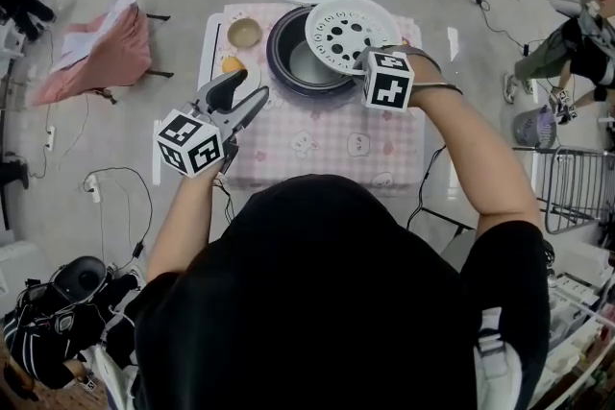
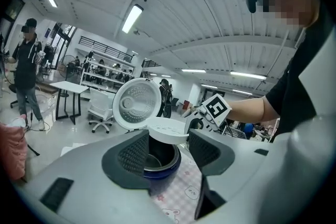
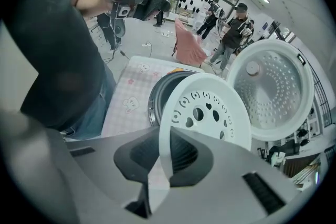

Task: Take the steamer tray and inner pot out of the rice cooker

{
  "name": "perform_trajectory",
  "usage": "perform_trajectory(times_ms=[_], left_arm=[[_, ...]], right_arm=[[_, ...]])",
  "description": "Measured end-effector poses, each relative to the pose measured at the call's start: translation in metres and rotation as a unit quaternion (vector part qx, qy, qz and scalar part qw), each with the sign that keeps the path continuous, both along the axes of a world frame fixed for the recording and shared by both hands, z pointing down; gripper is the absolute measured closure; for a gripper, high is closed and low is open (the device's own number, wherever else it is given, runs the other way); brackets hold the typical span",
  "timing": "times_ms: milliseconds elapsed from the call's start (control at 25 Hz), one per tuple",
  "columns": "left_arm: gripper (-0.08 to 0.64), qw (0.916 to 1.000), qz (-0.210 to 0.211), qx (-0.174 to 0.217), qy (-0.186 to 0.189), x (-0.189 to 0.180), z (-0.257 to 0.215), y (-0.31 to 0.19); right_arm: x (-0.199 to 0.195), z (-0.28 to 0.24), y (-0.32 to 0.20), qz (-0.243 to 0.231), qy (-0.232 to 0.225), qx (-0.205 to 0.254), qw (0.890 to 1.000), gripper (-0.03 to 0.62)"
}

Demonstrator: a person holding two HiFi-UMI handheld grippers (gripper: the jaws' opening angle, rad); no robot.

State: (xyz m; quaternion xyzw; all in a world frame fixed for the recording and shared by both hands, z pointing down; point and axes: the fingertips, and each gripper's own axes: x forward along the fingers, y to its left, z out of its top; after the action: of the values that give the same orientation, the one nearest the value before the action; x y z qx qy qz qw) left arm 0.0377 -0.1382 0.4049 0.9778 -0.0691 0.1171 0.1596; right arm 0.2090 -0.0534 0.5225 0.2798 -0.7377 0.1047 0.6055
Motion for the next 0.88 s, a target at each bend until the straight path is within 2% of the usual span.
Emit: perform_trajectory(times_ms=[360, 880], left_arm=[[0.302, 0.9992, 0.041, 0.003, 0.0, 0.027, 0.001, 0.016], [0.302, 0.9952, 0.098, -0.004, 0.001, 0.069, 0.005, 0.036]], right_arm=[[0.04, -0.006, 0.033, 0.068, 0.006, 0.003, 0.998, 0.557], [0.09, 0.003, 0.094, 0.157, 0.012, -0.009, 0.988, 0.557]])
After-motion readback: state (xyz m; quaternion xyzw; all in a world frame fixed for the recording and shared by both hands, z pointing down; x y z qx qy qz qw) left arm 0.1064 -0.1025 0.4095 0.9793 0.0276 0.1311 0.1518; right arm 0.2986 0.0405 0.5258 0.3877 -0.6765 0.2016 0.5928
